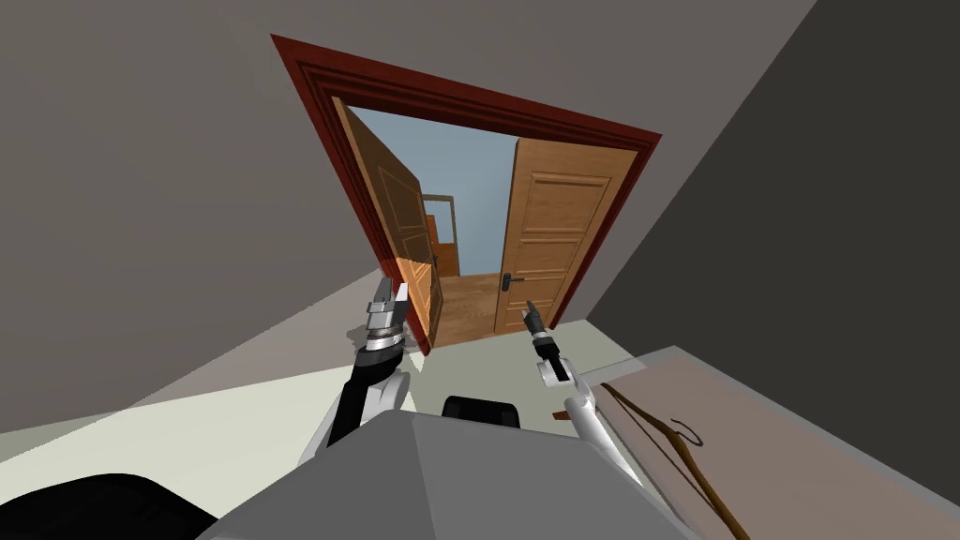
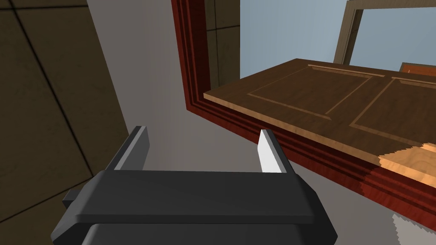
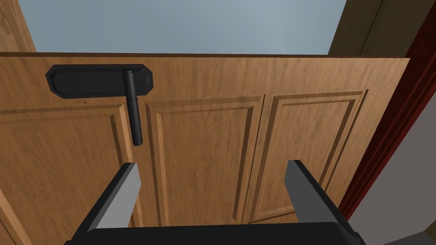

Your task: Push the door open

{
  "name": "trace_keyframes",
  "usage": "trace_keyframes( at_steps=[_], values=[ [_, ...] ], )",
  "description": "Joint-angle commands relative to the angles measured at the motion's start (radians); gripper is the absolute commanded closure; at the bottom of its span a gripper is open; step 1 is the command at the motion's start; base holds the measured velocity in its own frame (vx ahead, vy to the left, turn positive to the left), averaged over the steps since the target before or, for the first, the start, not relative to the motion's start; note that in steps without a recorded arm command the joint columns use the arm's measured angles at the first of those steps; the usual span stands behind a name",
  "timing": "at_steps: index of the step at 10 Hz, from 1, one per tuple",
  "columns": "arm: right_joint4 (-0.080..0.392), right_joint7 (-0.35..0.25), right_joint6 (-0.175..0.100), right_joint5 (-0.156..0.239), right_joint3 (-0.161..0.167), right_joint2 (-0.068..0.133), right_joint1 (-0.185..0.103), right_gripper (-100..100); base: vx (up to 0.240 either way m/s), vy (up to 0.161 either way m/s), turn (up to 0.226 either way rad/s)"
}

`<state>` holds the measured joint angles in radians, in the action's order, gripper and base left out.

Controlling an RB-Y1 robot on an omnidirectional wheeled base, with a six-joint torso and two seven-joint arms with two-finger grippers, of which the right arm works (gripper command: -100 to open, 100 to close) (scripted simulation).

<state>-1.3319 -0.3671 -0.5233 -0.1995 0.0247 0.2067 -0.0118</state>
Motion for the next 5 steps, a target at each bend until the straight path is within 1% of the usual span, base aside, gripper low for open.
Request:
trace_keyframes(
  at_steps=[1, 3, 4, 5],
  values=[
    [0.034, -0.012, -0.004, -0.005, -0.001, 0.006, -0.020, -100, 0.038, -0.023, 0.009],
    [0.101, -0.052, -0.014, -0.026, -0.003, 0.026, -0.068, -100, 0.066, -0.030, 0.024],
    [0.119, -0.052, -0.014, -0.026, -0.003, 0.026, -0.068, -100, 0.056, -0.034, 0.014],
    [0.160, -0.071, -0.020, -0.036, -0.003, 0.036, -0.091, -100, 0.057, -0.031, 0.011]
  ],
)
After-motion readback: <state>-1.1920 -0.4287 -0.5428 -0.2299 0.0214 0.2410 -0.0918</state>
